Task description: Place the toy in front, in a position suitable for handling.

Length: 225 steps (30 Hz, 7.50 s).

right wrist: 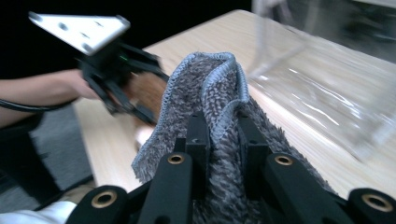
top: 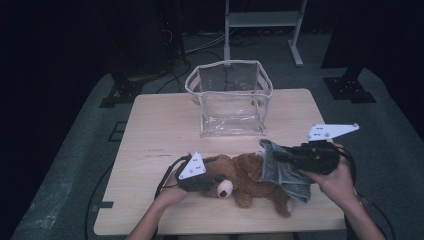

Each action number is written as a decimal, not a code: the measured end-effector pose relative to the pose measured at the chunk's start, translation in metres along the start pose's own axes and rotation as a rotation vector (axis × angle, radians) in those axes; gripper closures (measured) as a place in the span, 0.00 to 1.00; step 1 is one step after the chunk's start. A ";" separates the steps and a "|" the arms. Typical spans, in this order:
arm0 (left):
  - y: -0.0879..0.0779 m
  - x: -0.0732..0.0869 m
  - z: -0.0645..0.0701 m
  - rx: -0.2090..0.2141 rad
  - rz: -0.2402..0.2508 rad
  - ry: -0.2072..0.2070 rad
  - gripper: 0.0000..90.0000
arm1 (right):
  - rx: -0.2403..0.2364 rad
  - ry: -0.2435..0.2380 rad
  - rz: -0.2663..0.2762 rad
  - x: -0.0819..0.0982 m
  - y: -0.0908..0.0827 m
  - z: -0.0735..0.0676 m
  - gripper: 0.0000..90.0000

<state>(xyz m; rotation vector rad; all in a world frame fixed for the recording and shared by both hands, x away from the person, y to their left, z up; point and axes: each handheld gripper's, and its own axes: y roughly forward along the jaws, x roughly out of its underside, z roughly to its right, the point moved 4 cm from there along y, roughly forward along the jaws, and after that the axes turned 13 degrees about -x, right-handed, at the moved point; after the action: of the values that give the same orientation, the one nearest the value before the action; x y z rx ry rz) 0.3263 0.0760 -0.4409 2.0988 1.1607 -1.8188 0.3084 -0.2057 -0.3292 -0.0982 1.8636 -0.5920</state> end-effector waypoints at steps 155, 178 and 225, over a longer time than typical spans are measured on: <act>0.004 -0.014 0.000 0.056 -0.047 0.047 0.13 | 0.042 0.155 -0.084 0.060 0.063 0.046 0.87; 0.016 -0.015 0.019 -0.072 -0.131 0.259 0.50 | 0.033 0.076 -0.093 0.052 0.053 0.016 0.86; -0.012 -0.007 -0.003 0.006 -0.066 -0.019 0.11 | 0.045 0.041 -0.118 0.050 0.075 0.043 0.88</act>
<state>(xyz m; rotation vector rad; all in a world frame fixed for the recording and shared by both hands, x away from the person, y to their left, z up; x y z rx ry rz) 0.3215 0.0823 -0.4294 2.0656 1.2356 -1.8686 0.3451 -0.1726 -0.4161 -0.1680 1.8928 -0.7214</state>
